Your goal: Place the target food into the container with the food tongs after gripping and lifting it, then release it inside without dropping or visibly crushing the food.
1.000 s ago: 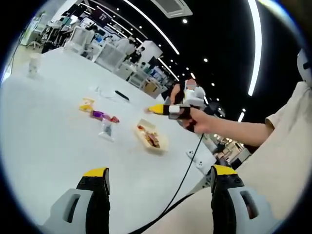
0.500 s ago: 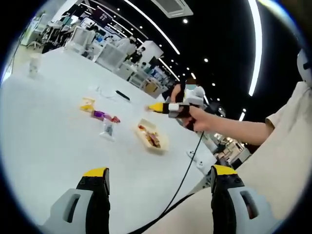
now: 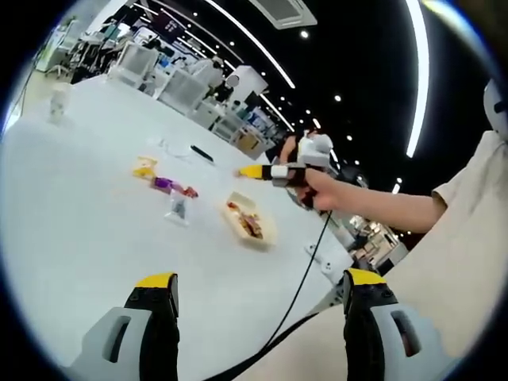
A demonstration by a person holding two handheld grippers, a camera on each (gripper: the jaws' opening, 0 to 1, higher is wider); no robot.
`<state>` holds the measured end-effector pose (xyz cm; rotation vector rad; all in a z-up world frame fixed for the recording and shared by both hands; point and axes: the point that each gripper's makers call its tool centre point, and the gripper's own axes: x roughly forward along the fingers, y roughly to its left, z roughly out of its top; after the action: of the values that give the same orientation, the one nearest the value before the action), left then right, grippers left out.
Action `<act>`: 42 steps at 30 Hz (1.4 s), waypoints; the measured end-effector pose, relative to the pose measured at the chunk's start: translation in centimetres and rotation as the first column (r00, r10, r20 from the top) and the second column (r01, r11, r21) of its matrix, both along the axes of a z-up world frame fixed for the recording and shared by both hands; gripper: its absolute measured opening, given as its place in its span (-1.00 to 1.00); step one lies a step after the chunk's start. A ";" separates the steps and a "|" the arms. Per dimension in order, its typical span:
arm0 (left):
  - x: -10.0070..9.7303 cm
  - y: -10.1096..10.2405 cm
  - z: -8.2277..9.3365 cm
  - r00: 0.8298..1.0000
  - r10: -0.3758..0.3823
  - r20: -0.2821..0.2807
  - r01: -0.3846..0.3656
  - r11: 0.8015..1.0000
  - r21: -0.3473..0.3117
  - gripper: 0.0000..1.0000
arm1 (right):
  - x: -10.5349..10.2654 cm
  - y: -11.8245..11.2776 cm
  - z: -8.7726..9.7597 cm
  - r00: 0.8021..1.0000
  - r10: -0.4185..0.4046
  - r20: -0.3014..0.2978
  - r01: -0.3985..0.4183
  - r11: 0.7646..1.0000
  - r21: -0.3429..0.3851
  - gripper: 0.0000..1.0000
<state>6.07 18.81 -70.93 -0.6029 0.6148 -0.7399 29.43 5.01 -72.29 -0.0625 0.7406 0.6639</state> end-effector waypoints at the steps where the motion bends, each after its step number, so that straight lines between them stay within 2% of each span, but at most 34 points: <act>1: 0.0 0.0 0.0 1.000 0.001 -0.001 -0.001 1.000 -0.001 0.70 | 0.0 0.1 -0.1 1.000 0.010 -0.001 -0.010 1.000 -0.006 -0.43; 12: 0.1 0.5 -0.2 1.000 0.015 -0.007 -0.015 1.000 0.002 0.71 | 0.9 1.7 -0.4 0.996 0.086 -0.010 -0.086 0.996 -0.035 -0.43; 23: 0.0 0.4 -0.4 1.000 0.025 -0.011 -0.025 1.000 -0.001 0.70 | -0.7 3.0 -2.4 0.981 0.191 -0.034 -0.194 0.975 -0.108 -0.43; 33: -0.1 0.4 -0.7 0.999 0.038 -0.018 -0.038 0.999 0.000 0.71 | -1.4 4.0 -3.6 0.976 0.208 -0.066 -0.213 0.973 -0.090 -0.42; 42: 0.1 0.3 -0.8 0.999 0.033 -0.022 -0.033 0.999 0.003 0.71 | -2.1 3.9 -4.8 0.969 0.228 -0.089 -0.237 0.965 -0.109 -0.42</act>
<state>6.16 19.16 -71.76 -0.6184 0.6246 -0.7019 27.29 8.96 -77.13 -0.2380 0.8537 0.8498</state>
